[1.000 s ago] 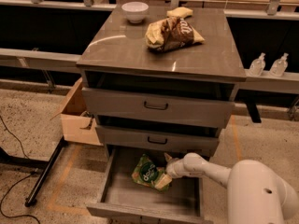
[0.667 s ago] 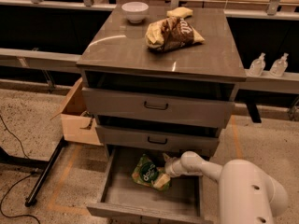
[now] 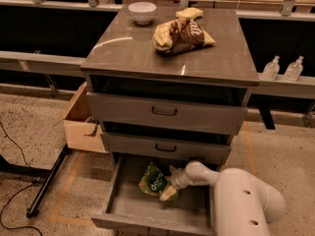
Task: Pick green rice chip bag from bottom drawer and place on counter
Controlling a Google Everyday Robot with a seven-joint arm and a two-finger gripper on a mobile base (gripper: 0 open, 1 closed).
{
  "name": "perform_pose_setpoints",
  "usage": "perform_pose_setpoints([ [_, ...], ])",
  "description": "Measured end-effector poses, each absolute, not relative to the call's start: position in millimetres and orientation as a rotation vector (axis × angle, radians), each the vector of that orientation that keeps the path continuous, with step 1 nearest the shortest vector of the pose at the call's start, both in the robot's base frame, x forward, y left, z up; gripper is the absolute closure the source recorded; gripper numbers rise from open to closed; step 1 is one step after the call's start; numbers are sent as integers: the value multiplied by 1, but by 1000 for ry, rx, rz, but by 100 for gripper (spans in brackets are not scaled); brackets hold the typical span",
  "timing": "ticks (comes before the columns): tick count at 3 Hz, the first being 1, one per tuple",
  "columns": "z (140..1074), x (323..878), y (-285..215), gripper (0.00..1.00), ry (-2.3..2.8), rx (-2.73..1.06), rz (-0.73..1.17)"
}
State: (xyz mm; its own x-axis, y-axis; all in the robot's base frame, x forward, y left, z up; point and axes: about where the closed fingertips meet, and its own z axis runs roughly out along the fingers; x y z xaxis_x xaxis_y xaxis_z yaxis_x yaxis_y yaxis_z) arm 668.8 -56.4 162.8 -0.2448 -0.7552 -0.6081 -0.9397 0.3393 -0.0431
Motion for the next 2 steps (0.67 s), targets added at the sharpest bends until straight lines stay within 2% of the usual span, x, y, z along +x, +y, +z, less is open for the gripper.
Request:
perform_pose_setpoints([
  [1,146,668,-51,15,2094,-1487,463],
  [2,135,666,-44,38,2095,-1510,480],
])
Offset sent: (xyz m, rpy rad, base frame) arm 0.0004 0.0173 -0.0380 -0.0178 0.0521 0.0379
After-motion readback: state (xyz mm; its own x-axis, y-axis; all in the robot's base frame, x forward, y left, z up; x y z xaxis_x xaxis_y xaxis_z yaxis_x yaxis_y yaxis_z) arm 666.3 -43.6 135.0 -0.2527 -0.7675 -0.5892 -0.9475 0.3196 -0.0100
